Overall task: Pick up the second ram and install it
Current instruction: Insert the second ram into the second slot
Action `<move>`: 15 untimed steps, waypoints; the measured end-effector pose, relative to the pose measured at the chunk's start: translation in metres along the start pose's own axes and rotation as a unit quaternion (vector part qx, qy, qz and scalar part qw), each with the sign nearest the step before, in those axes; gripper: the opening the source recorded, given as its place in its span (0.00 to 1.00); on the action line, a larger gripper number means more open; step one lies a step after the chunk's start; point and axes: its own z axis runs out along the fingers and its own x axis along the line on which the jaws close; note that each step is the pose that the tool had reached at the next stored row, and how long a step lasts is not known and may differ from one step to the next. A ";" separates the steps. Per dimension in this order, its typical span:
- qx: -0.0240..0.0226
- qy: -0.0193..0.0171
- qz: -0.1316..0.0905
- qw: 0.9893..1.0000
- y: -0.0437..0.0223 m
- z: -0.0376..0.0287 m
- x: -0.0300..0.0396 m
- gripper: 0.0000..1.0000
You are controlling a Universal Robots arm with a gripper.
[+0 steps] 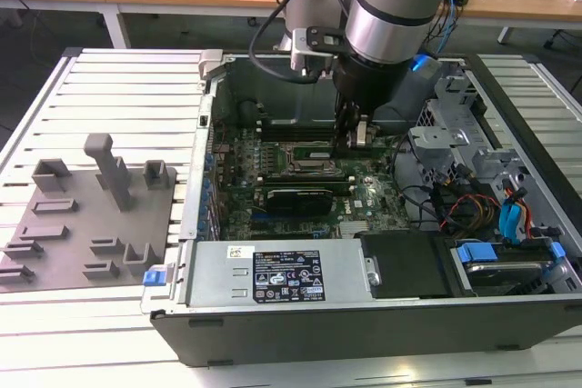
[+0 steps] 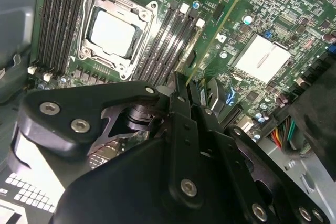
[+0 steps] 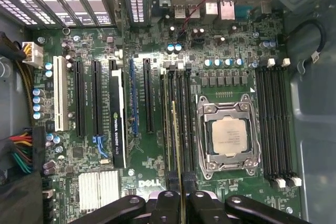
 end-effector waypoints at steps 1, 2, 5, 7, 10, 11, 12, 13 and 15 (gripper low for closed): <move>0.000 0.000 0.000 1.000 -0.0001 0.0010 0.0001 0.14; 0.000 0.000 0.000 1.000 -0.0001 0.0017 0.0001 0.14; 0.000 0.000 0.000 1.000 -0.0003 0.0037 0.0003 0.14; 0.000 0.000 0.000 1.000 -0.0004 0.0056 0.0004 0.14; 0.000 0.000 0.000 1.000 -0.0006 0.0082 0.0006 0.14; 0.000 0.000 0.000 1.000 -0.0007 0.0092 0.0007 0.14; 0.000 0.000 0.000 1.000 -0.0008 0.0100 0.0008 0.14; 0.000 0.000 0.000 1.000 -0.0009 0.0109 0.0008 0.14; 0.000 0.000 0.000 1.000 -0.0009 0.0119 0.0009 0.14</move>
